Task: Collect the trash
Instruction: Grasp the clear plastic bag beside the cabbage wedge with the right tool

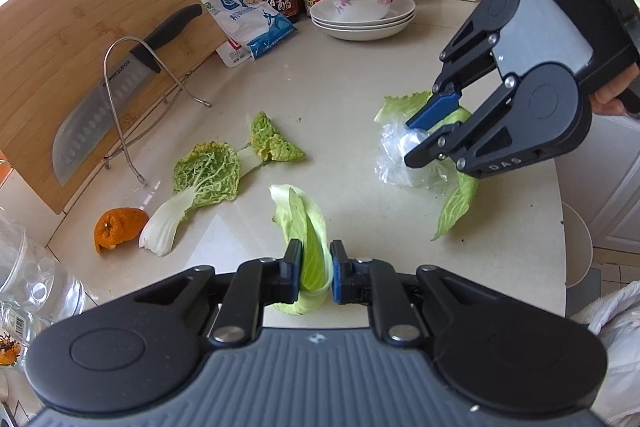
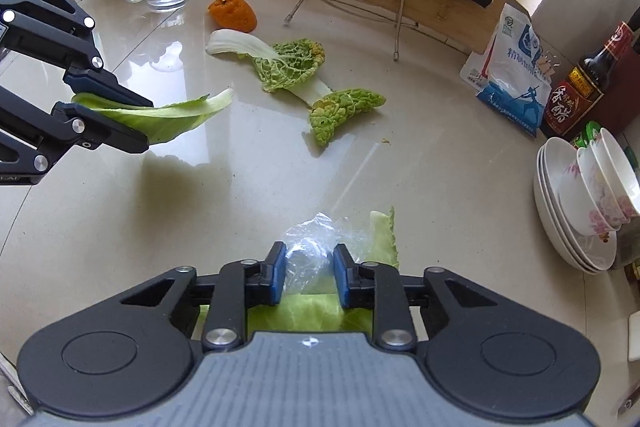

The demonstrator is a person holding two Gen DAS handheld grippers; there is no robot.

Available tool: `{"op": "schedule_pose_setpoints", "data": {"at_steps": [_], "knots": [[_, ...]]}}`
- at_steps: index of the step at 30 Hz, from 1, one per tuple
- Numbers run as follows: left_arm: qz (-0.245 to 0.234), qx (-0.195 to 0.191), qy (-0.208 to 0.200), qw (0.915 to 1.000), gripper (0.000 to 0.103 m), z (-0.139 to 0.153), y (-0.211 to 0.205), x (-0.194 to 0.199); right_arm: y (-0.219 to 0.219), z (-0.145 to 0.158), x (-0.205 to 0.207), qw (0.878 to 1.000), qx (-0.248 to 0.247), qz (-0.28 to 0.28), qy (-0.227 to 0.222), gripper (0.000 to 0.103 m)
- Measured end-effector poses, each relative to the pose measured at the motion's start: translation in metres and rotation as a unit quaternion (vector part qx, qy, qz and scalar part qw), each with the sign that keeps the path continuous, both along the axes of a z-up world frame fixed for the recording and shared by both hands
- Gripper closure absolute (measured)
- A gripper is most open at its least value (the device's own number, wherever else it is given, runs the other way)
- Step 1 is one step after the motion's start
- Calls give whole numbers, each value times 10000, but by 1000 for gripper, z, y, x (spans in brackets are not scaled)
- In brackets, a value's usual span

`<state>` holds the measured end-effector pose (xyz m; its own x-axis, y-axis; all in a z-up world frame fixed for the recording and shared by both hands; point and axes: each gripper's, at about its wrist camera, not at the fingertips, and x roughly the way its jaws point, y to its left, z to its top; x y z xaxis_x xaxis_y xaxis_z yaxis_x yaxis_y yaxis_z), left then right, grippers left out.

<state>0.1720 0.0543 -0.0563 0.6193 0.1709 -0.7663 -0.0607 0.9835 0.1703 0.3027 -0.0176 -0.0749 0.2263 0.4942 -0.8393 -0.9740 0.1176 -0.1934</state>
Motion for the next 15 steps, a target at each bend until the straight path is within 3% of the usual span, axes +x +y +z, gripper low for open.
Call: {"op": "schedule_pose_setpoints", "data": {"at_steps": [7, 15], "knots": [[-64, 1, 31, 10000, 90, 10, -1, 1, -13, 42, 1, 9972, 721, -13, 197, 78], [-348, 8, -60, 9994, 91, 34, -22, 5, -52, 78, -6, 9922, 1215, -233, 161, 78]]}}
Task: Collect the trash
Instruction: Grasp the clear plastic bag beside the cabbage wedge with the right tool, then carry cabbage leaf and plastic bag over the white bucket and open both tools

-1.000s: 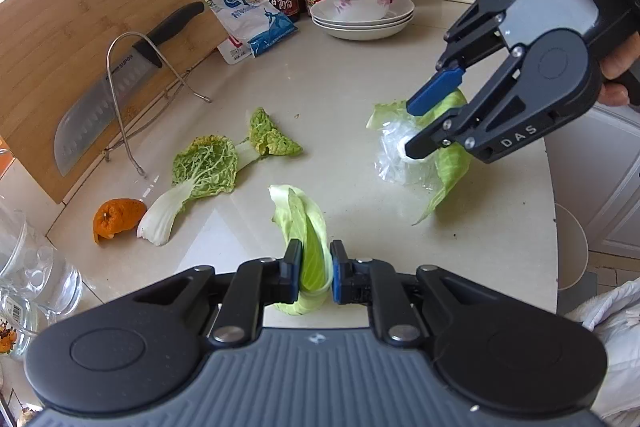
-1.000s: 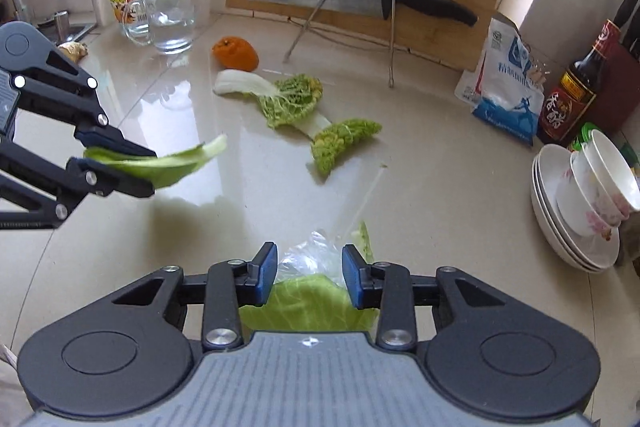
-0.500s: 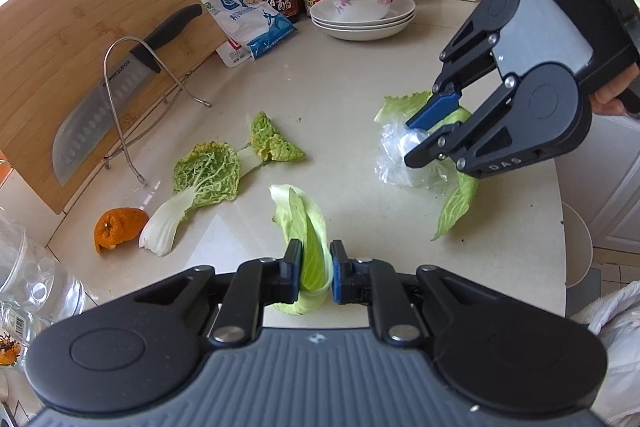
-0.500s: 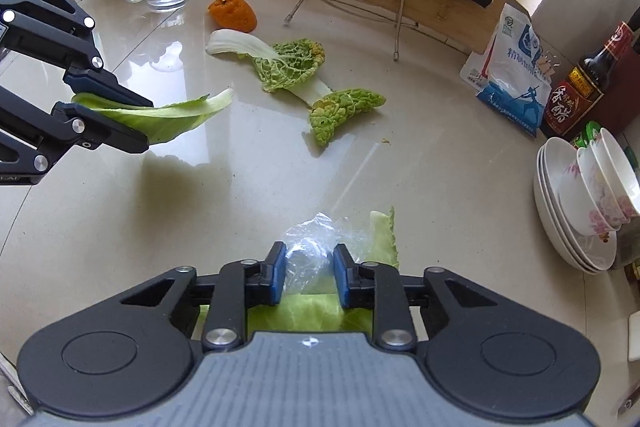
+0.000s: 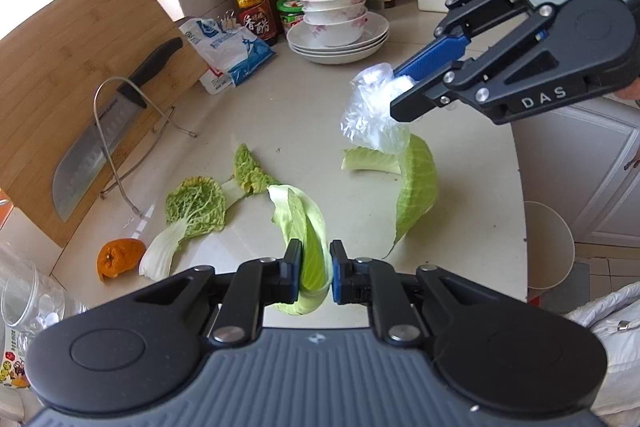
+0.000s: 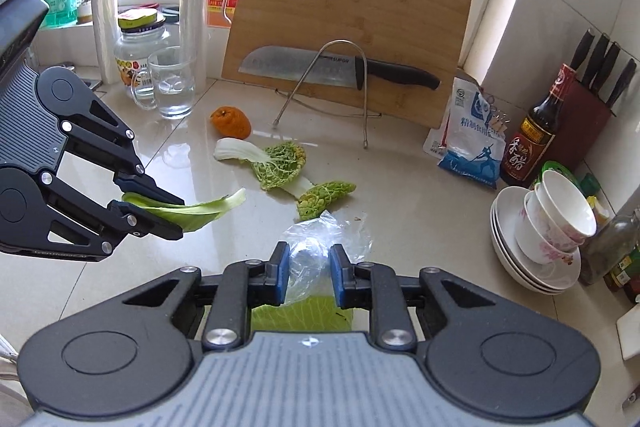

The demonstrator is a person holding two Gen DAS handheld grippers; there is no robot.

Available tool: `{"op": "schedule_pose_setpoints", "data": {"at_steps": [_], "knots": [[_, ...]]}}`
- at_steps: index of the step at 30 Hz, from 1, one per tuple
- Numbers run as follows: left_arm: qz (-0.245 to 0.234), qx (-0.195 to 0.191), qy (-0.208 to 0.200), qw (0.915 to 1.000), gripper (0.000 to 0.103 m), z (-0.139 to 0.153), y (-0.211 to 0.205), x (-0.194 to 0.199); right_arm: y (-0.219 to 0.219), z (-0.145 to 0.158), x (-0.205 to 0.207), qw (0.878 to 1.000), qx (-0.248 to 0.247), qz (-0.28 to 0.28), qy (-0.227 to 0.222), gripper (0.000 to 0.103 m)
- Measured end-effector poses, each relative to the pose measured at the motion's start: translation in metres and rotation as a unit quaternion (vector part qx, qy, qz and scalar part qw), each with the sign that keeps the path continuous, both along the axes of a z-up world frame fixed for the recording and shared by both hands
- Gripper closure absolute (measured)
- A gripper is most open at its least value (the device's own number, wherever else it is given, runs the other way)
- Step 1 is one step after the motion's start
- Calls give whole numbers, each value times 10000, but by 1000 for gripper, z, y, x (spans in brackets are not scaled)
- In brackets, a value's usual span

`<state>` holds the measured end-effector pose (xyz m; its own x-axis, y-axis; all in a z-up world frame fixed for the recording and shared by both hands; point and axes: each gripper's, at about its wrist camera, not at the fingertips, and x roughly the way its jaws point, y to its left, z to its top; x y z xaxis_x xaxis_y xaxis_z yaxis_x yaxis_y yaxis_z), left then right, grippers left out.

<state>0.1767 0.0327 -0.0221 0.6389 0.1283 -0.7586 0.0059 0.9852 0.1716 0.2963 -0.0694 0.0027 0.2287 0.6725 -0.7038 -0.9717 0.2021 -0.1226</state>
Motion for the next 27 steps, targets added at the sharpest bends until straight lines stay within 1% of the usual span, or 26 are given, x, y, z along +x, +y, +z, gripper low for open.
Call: {"op": "schedule_pose_setpoints", "data": {"at_steps": [3, 7, 9, 13, 16, 19, 22, 24, 27], "knots": [[-193, 15, -65, 9998, 91, 8, -15, 3, -27, 7, -3, 9995, 247, -149, 88, 78], [-464, 54, -92, 9989, 90, 14, -37, 9, -61, 15, -3, 9971, 555, -504, 128, 78], [-558, 46, -54, 9984, 90, 11, -46, 14, -74, 20, -1, 9940, 881, -634, 121, 78], [-585, 65, -7, 9983, 90, 10, -58, 21, -80, 25, 4, 9928, 963, -709, 37, 78], [-662, 106, -17, 9977, 90, 13, -68, 23, -95, 24, 4, 9928, 917, -764, 4, 78], [-841, 113, -61, 9964, 91, 17, -82, 28, -118, 13, 7, 9916, 764, -1039, 35, 78], [-1129, 58, -124, 9935, 91, 20, -102, 36, -149, -8, 11, 9872, 513, -1506, 99, 78], [-1367, 7, -138, 9905, 90, 19, -117, 43, -173, -28, 14, 9817, 320, -1873, 157, 78], [-1719, -117, -100, 9850, 91, 14, -142, 55, -211, -66, 23, 9670, -13, -2507, 455, 77]]}}
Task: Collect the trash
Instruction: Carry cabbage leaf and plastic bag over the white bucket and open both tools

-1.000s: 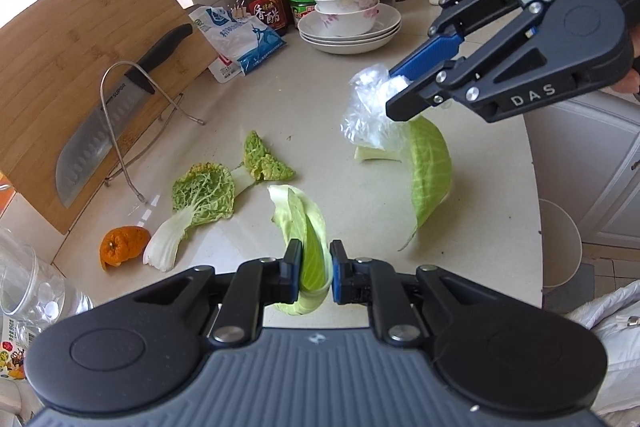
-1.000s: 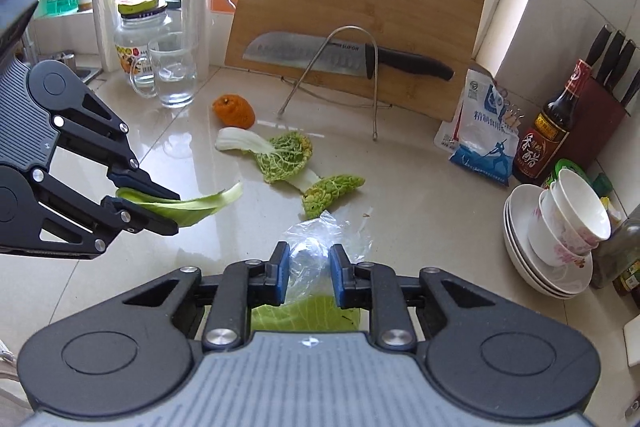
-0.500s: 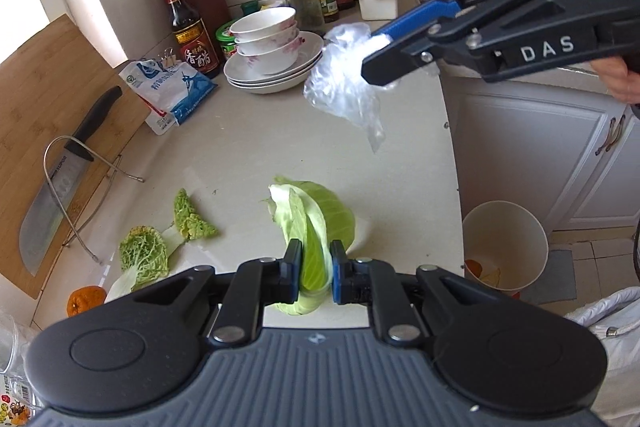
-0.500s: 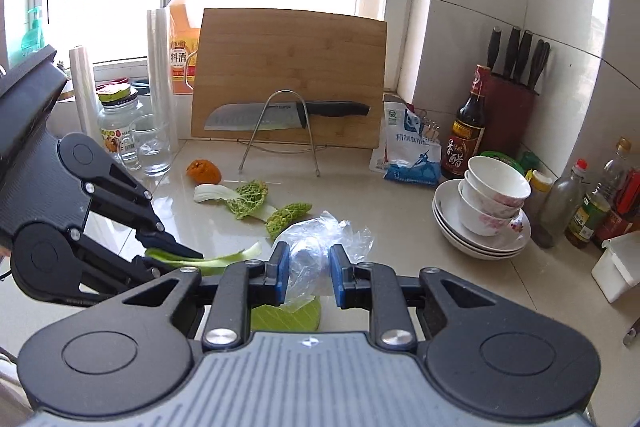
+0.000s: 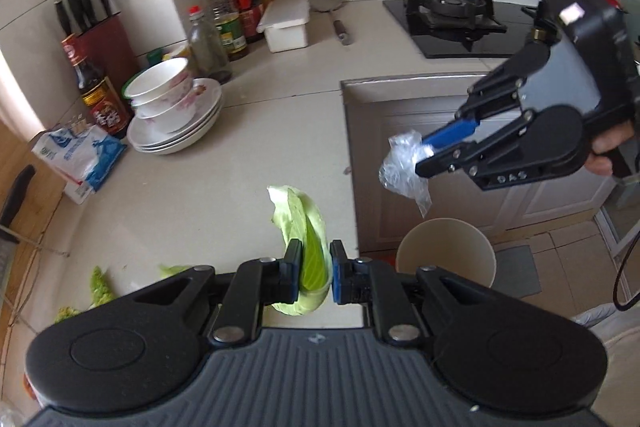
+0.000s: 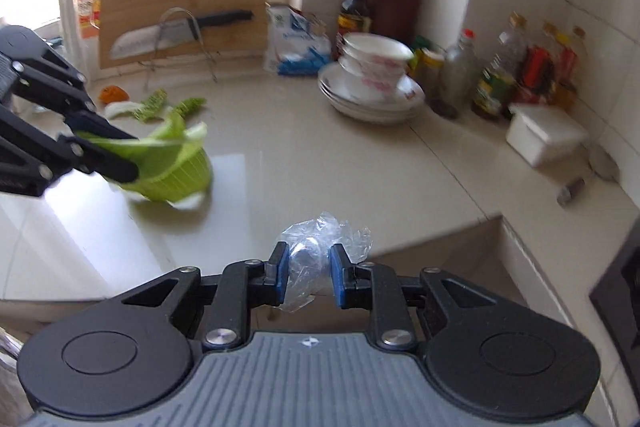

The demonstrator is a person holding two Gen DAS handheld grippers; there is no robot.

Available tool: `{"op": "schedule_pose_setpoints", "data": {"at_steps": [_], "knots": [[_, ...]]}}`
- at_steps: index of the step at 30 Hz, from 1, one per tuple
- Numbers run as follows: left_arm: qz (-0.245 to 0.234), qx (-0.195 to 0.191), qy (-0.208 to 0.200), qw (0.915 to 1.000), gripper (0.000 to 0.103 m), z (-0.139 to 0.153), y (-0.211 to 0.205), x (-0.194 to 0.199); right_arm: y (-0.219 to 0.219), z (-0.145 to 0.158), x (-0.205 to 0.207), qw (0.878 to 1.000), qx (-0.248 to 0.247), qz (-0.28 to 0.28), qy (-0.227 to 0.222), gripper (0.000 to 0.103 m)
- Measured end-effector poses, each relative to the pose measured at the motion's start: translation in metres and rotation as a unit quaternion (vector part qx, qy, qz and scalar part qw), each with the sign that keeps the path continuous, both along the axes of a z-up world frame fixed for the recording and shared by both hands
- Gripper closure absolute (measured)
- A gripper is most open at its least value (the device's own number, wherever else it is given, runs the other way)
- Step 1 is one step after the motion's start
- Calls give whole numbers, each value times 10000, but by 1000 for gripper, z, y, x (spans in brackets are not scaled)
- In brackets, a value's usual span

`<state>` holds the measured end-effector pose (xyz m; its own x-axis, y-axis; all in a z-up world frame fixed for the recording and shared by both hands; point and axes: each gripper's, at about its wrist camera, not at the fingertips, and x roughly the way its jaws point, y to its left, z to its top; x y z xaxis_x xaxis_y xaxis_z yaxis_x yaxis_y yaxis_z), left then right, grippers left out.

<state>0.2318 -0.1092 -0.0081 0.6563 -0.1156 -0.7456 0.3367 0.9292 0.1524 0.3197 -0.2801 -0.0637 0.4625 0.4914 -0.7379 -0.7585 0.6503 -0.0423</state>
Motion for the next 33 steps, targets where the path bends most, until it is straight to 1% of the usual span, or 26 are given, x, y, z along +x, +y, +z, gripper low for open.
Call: {"op": "schedule_pose_setpoints", "data": {"at_steps": [4, 8, 12, 14, 15, 16, 17, 18, 19, 22, 27, 31, 33], "knots": [[-428, -104, 115, 9990, 90, -14, -34, 18, -42, -61, 11, 9959, -273, -666, 552, 77], [-655, -184, 308, 9972, 91, -34, -66, 35, -69, -117, 20, 9880, -373, -1144, 970, 77], [-855, -194, 485, 9950, 91, -56, -96, 50, -83, -159, 28, 9813, -471, -1468, 1148, 76], [-929, -181, 553, 9940, 91, -67, -110, 56, -90, -171, 29, 9792, -468, -1590, 1169, 72], [-952, -179, 584, 9936, 91, -72, -116, 60, -93, -175, 29, 9791, -459, -1601, 1170, 59], [-968, -168, 629, 9932, 91, -79, -123, 65, -97, -178, 26, 9795, -447, -1624, 1110, 42], [-981, -166, 687, 9927, 91, -85, -129, 69, -100, -178, 22, 9801, -447, -1638, 1032, 33], [-967, -180, 737, 9924, 91, -91, -134, 74, -104, -177, 19, 9805, -430, -1655, 972, 19], [-974, -179, 771, 9921, 91, -97, -139, 78, -108, -175, 17, 9805, -375, -1691, 923, 12], [-983, -169, 879, 9911, 91, -115, -154, 90, -121, -169, 14, 9797, -242, -1785, 876, 4], [-1017, -174, 1059, 9890, 91, -148, -181, 109, -138, -159, -1, 9786, -284, -1898, 740, 1], [-1053, -252, 1227, 9865, 91, -179, -200, 122, -148, -156, -18, 9769, -335, -1995, 683, 0], [-1060, -227, 1379, 9845, 90, -198, -212, 127, -153, -155, -26, 9748, -343, -2094, 686, 0]]}}
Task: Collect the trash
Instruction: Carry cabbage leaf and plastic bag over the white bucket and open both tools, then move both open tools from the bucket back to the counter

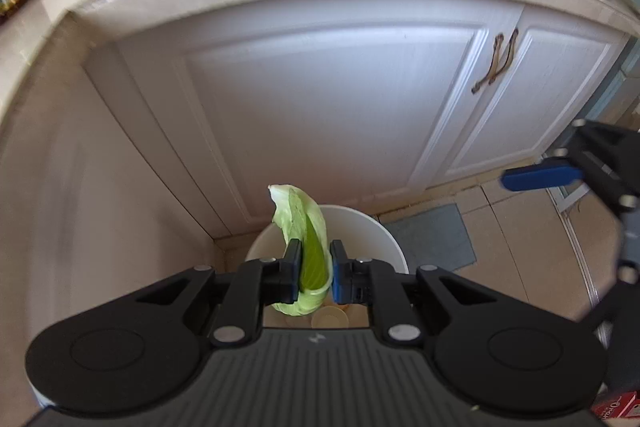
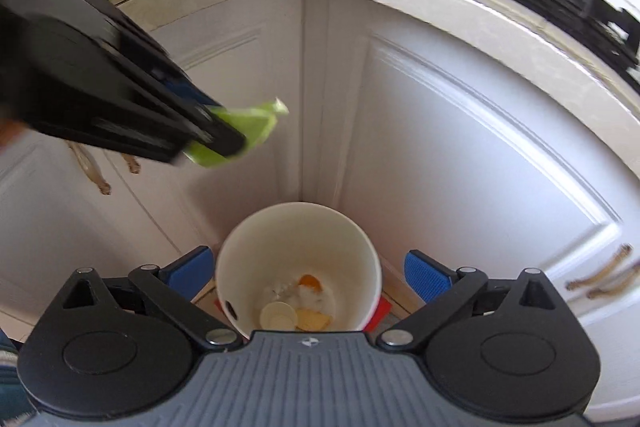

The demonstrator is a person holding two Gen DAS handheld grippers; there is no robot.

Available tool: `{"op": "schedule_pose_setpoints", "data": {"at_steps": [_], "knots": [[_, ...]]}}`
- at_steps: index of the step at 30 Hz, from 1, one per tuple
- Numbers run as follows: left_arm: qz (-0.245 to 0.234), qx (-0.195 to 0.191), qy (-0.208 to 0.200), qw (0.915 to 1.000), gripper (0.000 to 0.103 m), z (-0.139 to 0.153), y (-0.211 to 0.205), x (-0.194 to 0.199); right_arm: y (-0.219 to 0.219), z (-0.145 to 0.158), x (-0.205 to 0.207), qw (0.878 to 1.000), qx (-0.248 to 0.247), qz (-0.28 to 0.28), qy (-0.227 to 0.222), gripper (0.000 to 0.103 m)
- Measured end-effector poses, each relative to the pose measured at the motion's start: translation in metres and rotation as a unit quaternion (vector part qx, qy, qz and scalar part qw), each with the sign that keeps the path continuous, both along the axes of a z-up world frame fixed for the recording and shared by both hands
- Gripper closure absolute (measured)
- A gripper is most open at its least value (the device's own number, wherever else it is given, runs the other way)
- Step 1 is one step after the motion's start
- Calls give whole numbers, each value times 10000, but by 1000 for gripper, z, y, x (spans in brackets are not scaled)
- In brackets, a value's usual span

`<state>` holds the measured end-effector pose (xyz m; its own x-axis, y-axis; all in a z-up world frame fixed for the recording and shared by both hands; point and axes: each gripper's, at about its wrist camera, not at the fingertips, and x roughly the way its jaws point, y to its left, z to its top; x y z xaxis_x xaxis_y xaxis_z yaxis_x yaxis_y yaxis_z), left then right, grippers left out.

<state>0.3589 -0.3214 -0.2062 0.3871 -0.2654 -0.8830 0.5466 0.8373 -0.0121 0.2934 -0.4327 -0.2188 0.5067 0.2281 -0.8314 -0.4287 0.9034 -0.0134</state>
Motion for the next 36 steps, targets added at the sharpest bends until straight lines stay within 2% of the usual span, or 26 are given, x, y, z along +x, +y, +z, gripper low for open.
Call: {"op": "schedule_pose_setpoints", "data": {"at_steps": [3, 5, 6, 7, 9, 10, 15, 19, 23, 25, 30, 36], "knots": [[-19, 54, 196, 9998, 88, -26, -16, 7, -8, 4, -11, 9998, -36, -199, -16, 0], [-30, 126, 232, 9996, 80, -40, -25, 12, -15, 6, -18, 9995, -67, -298, -22, 0], [-56, 197, 249, 9995, 67, -46, -29, 14, -17, 7, -20, 9994, -71, -329, -25, 0], [-101, 244, 232, 9994, 48, -52, -33, 16, -19, 7, -21, 9993, -52, -360, 8, 0], [-115, 301, 120, 9994, 29, -57, -37, 18, -22, 8, -23, 9989, -28, -476, 5, 0], [-137, 296, 70, 9994, 25, -58, -38, 19, -23, 9, -24, 9987, -12, -518, 9, 0], [-83, 330, 27, 9994, 22, -56, -39, 23, -24, 11, -23, 9977, -6, -679, 0, 0], [-4, 264, -102, 9996, 22, -37, -32, 20, -20, 16, -25, 9980, -69, -622, -16, 0], [53, 306, -297, 9991, 22, -5, -21, 14, -18, 28, -24, 9987, -16, -501, -79, 0], [104, 208, -412, 9989, 22, 14, -10, 10, -15, 38, -24, 9990, 58, -406, -151, 0], [478, -49, -679, 9965, 22, 68, 29, -7, 0, 66, -24, 9991, 173, -22, -385, 0], [972, -60, -1010, 9901, 22, 123, 79, -40, 31, 97, -17, 9953, 354, 658, -614, 0]]}}
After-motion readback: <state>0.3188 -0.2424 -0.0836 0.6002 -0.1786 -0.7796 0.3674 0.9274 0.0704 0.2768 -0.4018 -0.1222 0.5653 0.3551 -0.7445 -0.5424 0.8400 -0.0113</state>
